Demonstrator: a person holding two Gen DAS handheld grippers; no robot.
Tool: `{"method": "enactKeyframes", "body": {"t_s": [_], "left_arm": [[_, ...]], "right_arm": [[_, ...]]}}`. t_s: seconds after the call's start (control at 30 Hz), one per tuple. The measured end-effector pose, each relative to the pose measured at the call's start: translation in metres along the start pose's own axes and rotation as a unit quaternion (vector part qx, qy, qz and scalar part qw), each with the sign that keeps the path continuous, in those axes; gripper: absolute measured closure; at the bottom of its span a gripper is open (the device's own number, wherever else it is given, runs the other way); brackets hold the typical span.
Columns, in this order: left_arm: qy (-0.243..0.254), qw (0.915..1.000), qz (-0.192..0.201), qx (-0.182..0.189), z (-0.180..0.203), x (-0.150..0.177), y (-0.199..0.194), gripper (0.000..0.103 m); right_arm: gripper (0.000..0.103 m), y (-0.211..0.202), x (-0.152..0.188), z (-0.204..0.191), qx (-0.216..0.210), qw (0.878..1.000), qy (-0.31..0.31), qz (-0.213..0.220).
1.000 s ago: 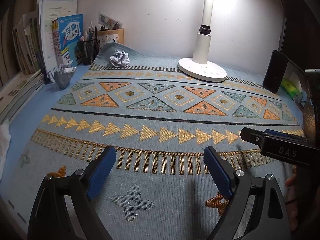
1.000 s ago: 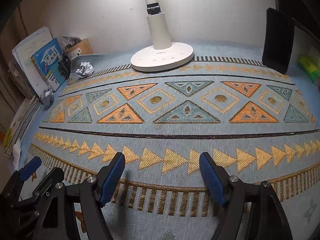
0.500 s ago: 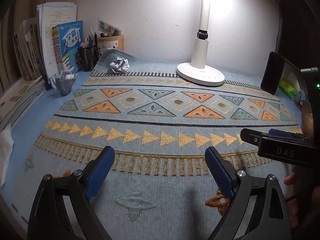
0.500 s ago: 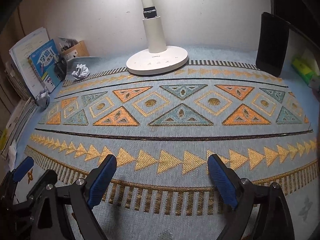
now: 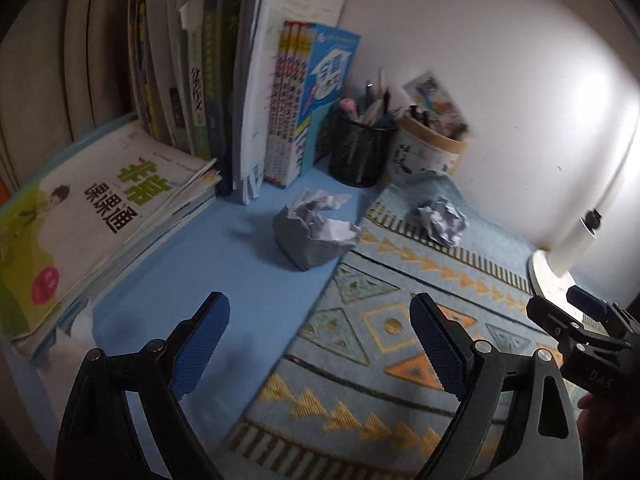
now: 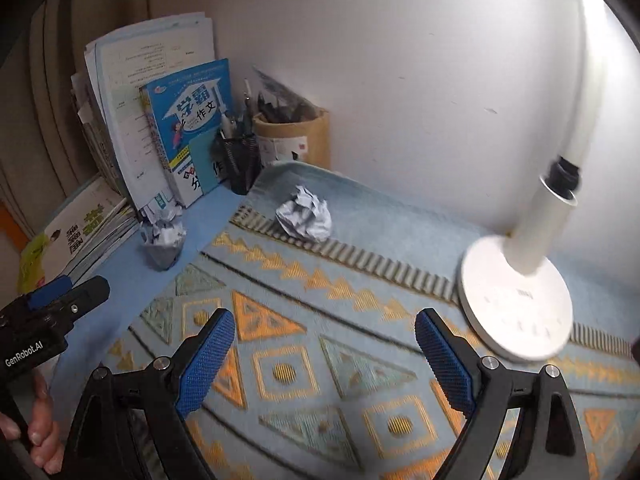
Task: Organize objects
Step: 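Reach the left tool to the grey crumpled paper while the right tool approaches a paper ball, then grasp the grey crumpled paper with the left tool while the right tool grasps the paper ball, then lift and carry the grey paper and paper ball to the woven bowl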
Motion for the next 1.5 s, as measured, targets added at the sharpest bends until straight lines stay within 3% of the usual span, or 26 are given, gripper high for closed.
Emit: {"method": "enactKeyframes", "body": {"t_s": [0.1, 0.23, 0.4, 0.5, 0.57, 0.6, 0.7, 0.77, 0.83, 0.97, 1.07, 1.17, 1.37, 1.5], "left_arm": [[-0.013, 0.9998, 0.007, 0.012, -0.007, -0.006, 0.030, 0.012], [0.021, 0.9998, 0.002, 0.001, 0.003, -0.007, 0.058, 0.012], [0.034, 0.9994, -0.009, 0.003, 0.014, -0.006, 0.086, 0.012], [0.012, 0.9999, -0.010, 0.001, 0.010, -0.002, 0.096, 0.012], [0.000, 0.9997, -0.025, 0.000, 0.006, 0.001, 0.105, 0.014], [-0.005, 0.9996, -0.026, 0.005, 0.006, 0.001, 0.106, 0.015], [-0.012, 0.9995, -0.028, 0.010, 0.005, 0.002, 0.108, 0.032], [-0.013, 0.9992, -0.032, 0.019, 0.007, 0.003, 0.109, 0.053], [-0.023, 0.9988, -0.029, 0.034, 0.006, 0.004, 0.106, 0.058], [-0.040, 0.9979, -0.004, 0.052, 0.004, 0.001, 0.096, 0.058], [-0.011, 0.9986, 0.011, 0.050, 0.013, 0.002, 0.082, 0.058], [0.007, 0.9958, 0.005, 0.091, 0.035, 0.006, 0.053, 0.058], [0.058, 0.9887, -0.012, 0.138, 0.094, 0.051, -0.021, 0.058], [0.093, 0.9819, -0.014, 0.164, 0.134, 0.085, -0.063, 0.058]], "right_arm": [[0.011, 0.053, -0.019, -0.011, -0.002, 1.000, 0.002, -0.002], [0.011, 0.107, -0.030, -0.009, -0.005, 1.000, 0.023, -0.015], [0.011, 0.138, -0.040, -0.015, -0.001, 1.000, 0.009, -0.013], [0.013, 0.152, -0.037, -0.015, -0.006, 1.000, 0.019, -0.014], [0.039, 0.163, -0.030, -0.014, -0.003, 0.999, 0.021, -0.041], [0.041, 0.166, -0.029, -0.014, -0.007, 0.999, 0.024, -0.044], [0.046, 0.166, -0.031, -0.014, -0.013, 0.999, 0.028, -0.037], [0.050, 0.165, -0.031, -0.012, -0.011, 0.999, 0.030, -0.030], [0.051, 0.161, -0.032, -0.013, -0.013, 0.999, 0.030, -0.020], [0.051, 0.146, -0.034, -0.016, -0.011, 1.000, 0.020, 0.012], [0.051, 0.129, -0.022, -0.016, -0.002, 1.000, 0.010, 0.014], [0.051, 0.103, 0.000, -0.010, -0.014, 1.000, 0.010, 0.000], [0.051, 0.023, 0.048, 0.021, 0.007, 0.999, 0.035, -0.012], [0.050, -0.042, 0.091, 0.040, 0.034, 0.998, 0.022, -0.042]]}}
Point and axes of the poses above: each gripper's, at about its wrist camera, not at the fingertips, and y roughly the way its jaws point, z to its right, x to its underside, the point moved 7 cm from there along y, roughly the way its jaws point, and after that the axes turned 9 degrees about z, right-handed, at the moved point
